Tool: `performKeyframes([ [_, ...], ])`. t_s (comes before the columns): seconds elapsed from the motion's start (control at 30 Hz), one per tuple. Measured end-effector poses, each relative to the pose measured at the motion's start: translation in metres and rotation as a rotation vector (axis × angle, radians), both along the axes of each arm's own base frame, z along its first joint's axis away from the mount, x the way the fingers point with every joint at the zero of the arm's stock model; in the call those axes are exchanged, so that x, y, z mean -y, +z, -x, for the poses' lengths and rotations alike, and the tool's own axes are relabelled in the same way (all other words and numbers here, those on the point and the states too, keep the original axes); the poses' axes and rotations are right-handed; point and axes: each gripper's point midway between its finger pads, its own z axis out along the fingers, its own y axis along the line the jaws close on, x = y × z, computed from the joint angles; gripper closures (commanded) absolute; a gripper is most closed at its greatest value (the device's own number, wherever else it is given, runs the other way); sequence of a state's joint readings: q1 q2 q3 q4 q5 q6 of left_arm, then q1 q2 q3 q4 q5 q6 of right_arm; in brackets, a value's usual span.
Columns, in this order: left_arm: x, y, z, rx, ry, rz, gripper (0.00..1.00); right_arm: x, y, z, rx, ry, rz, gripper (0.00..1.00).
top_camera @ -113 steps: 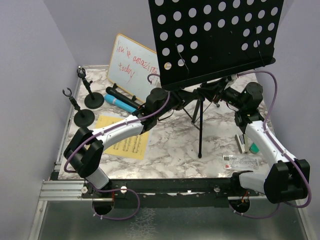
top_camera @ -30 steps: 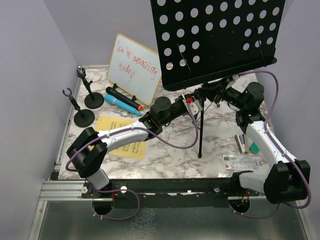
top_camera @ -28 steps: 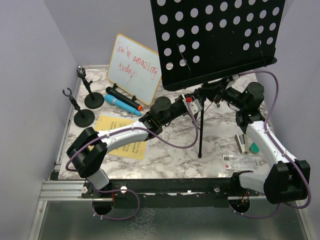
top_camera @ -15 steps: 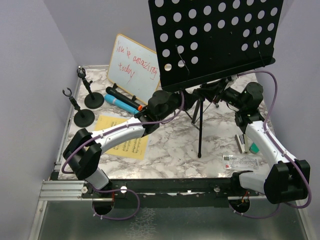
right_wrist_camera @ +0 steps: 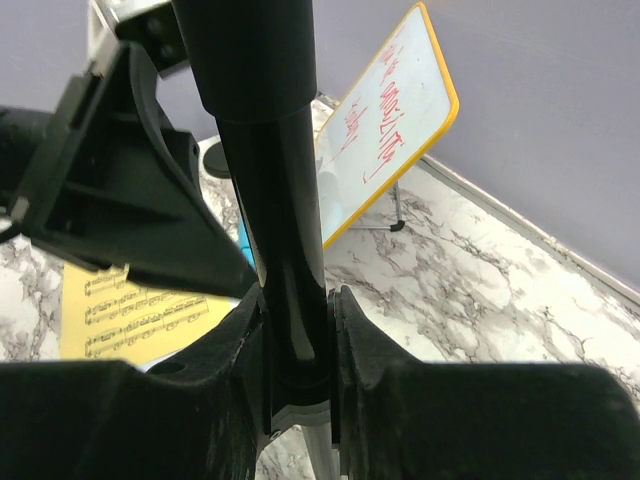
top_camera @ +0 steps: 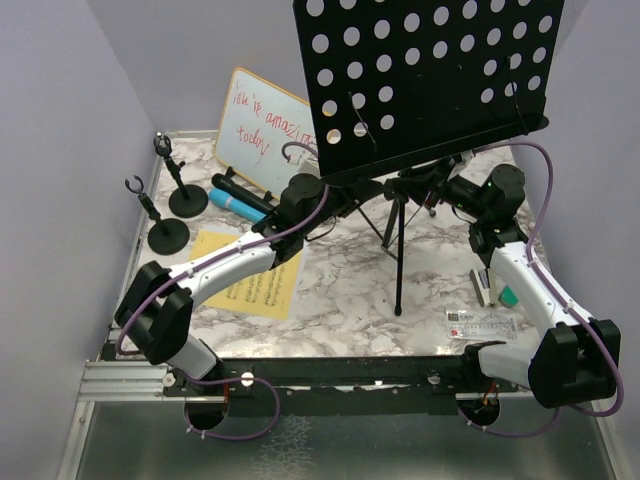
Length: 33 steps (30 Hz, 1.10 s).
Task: Pack up the instrument practice props
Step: Unscrew the knob on the music stand.
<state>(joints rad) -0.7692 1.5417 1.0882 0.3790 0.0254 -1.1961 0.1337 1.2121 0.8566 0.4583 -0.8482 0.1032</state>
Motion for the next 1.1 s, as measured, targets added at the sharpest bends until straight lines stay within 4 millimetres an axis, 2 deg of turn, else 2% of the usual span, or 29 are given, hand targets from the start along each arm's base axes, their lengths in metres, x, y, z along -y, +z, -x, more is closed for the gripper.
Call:
performKeyframes([
  [0.13,-0.027,0.011,-0.01,0.13,0.081,-0.095,0.4,0.0,0.0,0.0,0.0,0.001,0.0,0.99],
  [0.3,-0.042,0.027,-0.004,0.379,0.081,-0.225,0.34,0.0,0.0,0.0,0.0,0.001,0.0,0.99],
  [0.4,-0.039,0.023,0.003,0.545,0.024,-0.321,0.32,0.0,0.0,0.0,0.0,0.001,0.0,0.99],
  [0.63,-0.037,-0.009,0.024,0.896,-0.103,-0.509,0.31,0.0,-0.001,0.0,0.005,0.0,0.007,0.99],
  [0.9,-0.021,0.016,0.039,1.342,-0.12,-0.665,0.3,0.0,-0.001,0.0,0.007,0.001,0.008,0.99],
  [1.1,0.001,0.012,0.04,1.563,-0.127,-0.806,0.3,0.0,-0.001,0.0,0.007,0.001,0.009,0.99],
])
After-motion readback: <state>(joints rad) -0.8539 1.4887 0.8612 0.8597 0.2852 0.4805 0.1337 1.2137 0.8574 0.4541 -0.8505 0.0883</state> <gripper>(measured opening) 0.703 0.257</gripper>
